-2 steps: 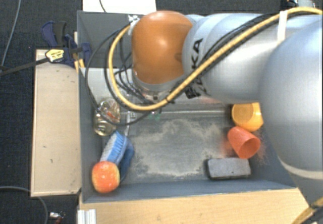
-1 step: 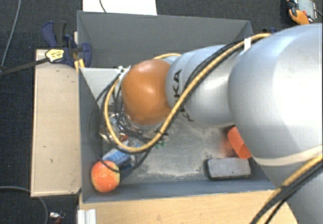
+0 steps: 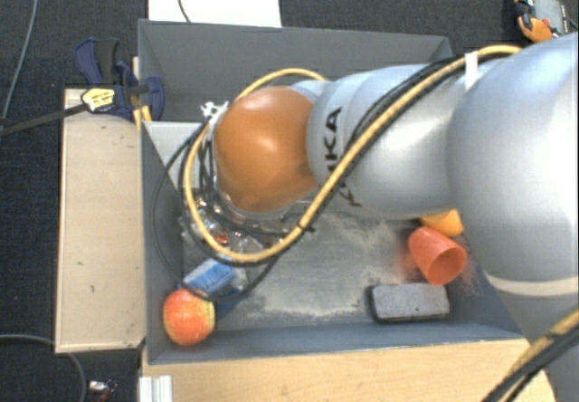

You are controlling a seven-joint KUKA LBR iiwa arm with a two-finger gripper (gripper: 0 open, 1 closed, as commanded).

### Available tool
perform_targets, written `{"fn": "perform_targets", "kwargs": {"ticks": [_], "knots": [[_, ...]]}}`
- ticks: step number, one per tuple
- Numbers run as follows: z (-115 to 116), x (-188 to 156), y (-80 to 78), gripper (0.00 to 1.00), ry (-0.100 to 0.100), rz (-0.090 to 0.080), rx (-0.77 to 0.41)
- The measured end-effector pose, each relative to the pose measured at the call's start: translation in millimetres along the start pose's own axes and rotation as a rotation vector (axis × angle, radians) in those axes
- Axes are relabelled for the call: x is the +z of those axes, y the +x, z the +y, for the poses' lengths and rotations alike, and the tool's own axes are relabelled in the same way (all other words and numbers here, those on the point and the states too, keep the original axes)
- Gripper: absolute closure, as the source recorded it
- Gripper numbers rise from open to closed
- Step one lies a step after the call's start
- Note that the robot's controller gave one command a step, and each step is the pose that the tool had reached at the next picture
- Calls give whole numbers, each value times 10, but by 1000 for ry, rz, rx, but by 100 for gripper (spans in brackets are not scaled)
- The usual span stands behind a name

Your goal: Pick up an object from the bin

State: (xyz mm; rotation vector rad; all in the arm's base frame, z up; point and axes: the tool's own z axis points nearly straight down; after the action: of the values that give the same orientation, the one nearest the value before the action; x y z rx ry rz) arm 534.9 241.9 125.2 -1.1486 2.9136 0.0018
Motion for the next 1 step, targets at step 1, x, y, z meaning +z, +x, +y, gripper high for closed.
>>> {"fn": "perform_targets", "kwargs": {"ticks": [1], "knots": [[274,223,272,0,5,2,-329]]}}
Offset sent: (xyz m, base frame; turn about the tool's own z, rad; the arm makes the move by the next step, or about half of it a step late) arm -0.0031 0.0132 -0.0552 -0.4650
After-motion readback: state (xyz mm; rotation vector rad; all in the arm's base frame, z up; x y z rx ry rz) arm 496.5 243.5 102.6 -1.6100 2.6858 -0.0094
